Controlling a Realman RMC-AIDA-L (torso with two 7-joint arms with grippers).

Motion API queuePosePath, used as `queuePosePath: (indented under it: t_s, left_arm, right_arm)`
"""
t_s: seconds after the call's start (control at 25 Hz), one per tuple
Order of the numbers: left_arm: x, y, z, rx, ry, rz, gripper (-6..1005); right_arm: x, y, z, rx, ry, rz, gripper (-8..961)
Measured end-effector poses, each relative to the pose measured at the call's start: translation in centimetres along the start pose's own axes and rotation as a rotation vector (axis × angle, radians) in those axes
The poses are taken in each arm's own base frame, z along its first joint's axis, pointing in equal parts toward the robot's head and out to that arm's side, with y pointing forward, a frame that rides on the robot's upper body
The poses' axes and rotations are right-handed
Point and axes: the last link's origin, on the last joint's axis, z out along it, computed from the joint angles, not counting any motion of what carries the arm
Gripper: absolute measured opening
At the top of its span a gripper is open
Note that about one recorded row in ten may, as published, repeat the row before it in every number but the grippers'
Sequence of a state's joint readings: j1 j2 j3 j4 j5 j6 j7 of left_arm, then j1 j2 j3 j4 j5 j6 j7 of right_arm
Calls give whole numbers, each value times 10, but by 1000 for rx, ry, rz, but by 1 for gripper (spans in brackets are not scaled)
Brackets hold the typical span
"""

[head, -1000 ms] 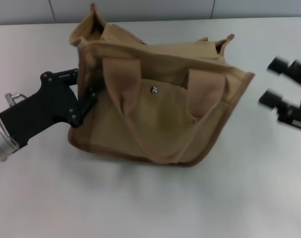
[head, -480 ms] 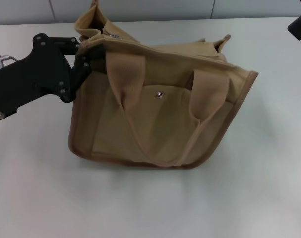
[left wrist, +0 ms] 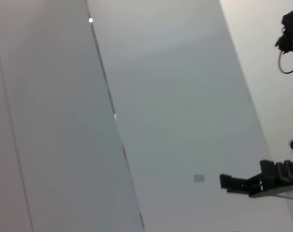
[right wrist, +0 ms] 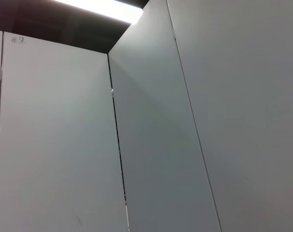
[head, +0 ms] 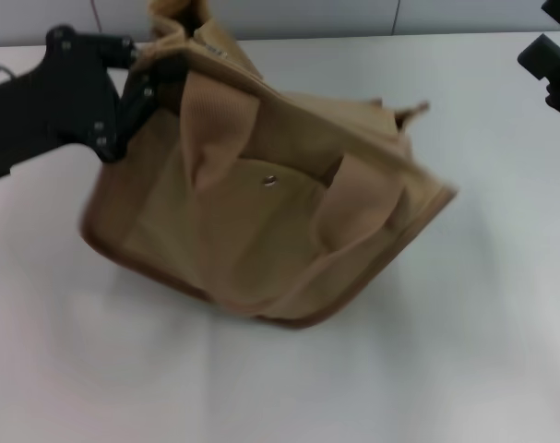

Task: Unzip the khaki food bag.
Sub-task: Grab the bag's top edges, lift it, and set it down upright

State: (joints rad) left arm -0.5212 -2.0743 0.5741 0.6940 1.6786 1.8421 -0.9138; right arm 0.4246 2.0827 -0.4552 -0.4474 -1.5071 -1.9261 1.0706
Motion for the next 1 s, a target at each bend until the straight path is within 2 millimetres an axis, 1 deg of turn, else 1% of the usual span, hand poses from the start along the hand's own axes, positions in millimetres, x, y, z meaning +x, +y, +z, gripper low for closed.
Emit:
queuePosePath:
  t_s: [0.04, 0.2, 0.48, 0.6, 0.64, 0.68, 0.76, 0.8, 0.84, 0.92, 1.0]
  left_arm:
    - [0, 0, 0, 0, 0, 0, 30]
    - [17, -10, 12, -41, -7, 38, 30]
    - [9, -7, 17, -45, -42, 21, 29]
    - [12, -6, 19, -57, -33, 30, 29]
    - [17, -4, 23, -82, -19, 44, 29]
    - [18, -3, 25, -92, -17, 48, 29]
    - [21, 0, 29, -121, -13, 65, 29]
    - [22, 1, 31, -132, -11, 74, 29]
    - [23, 4, 35, -146, -10, 81, 29]
    - [24, 6, 40, -162, -7, 87, 29]
    - [23, 9, 46, -188, -10, 87, 29]
  right_arm:
    - [0, 0, 0, 0, 0, 0, 829]
    - [4, -1, 4, 3, 17, 3, 829]
    - [9, -2, 0, 26, 45, 9, 829]
    - [12, -2, 4, 9, 69, 28, 829]
    - [12, -2, 4, 9, 69, 28, 829]
    - [12, -2, 6, 11, 62, 31, 829]
    - [12, -5, 11, 40, 13, 47, 829]
    - [18, -9, 20, 93, -48, 69, 829]
    - [18, -9, 20, 93, -48, 69, 829]
    - [26, -12, 33, 127, -67, 55, 829]
    - [34, -11, 48, 124, -59, 21, 829]
